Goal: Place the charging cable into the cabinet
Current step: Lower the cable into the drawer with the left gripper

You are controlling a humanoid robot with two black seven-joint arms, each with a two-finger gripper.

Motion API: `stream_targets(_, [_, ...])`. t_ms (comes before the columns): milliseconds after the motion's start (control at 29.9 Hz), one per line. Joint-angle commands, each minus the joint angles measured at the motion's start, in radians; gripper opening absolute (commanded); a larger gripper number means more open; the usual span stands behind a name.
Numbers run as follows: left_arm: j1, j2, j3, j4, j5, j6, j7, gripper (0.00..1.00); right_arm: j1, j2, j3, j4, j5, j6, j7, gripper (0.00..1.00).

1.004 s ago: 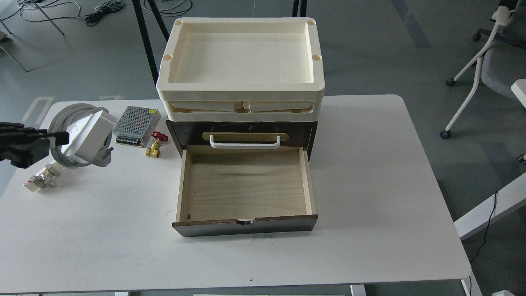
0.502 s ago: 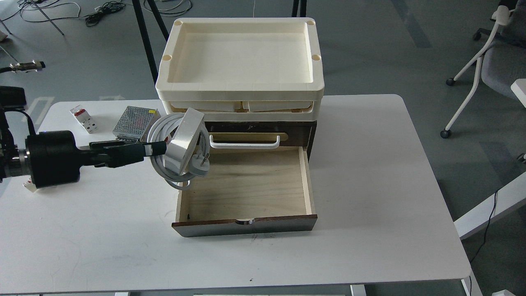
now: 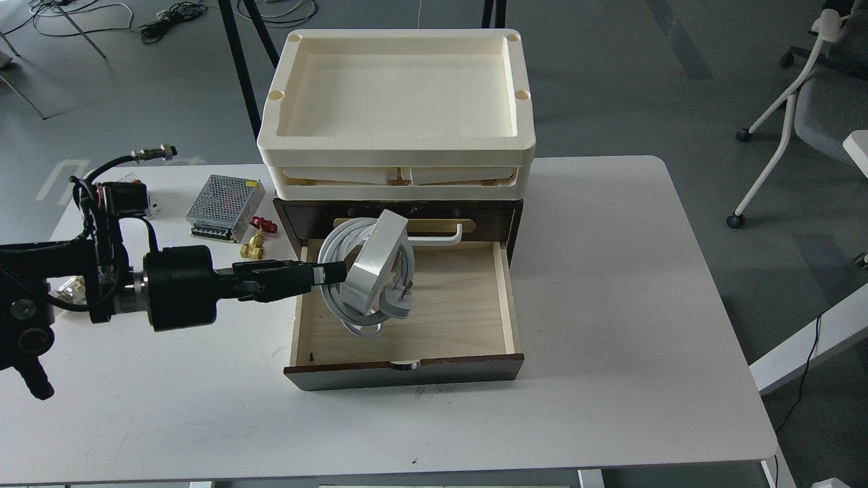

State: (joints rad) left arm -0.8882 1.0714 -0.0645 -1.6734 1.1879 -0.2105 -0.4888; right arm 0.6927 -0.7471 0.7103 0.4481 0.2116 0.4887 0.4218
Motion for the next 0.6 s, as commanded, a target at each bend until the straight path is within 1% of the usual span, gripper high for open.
stream_targets(0, [0.008,-0.043,0.002,0.064,0.031,0.003,0.000,0.01,-0.004,-0.001,0.001,0.000,0.002,0.000,0.000,1.00])
stream_targets(201, [0.055,-0.136,0.003,0.199,0.085,0.005,0.000,0.01,-0.006,0.000,0.001,0.000,0.000,0.000,0.000,1.00])
stream_targets(301, [0.083,-0.154,0.003,0.215,0.111,0.005,0.000,0.01,-0.010,0.000,0.001,-0.002,0.000,0.000,0.000,1.00])
stream_targets(569, [0.083,-0.183,0.002,0.267,0.122,0.005,0.000,0.01,-0.030,0.006,0.003,-0.015,0.000,0.000,0.002,1.00])
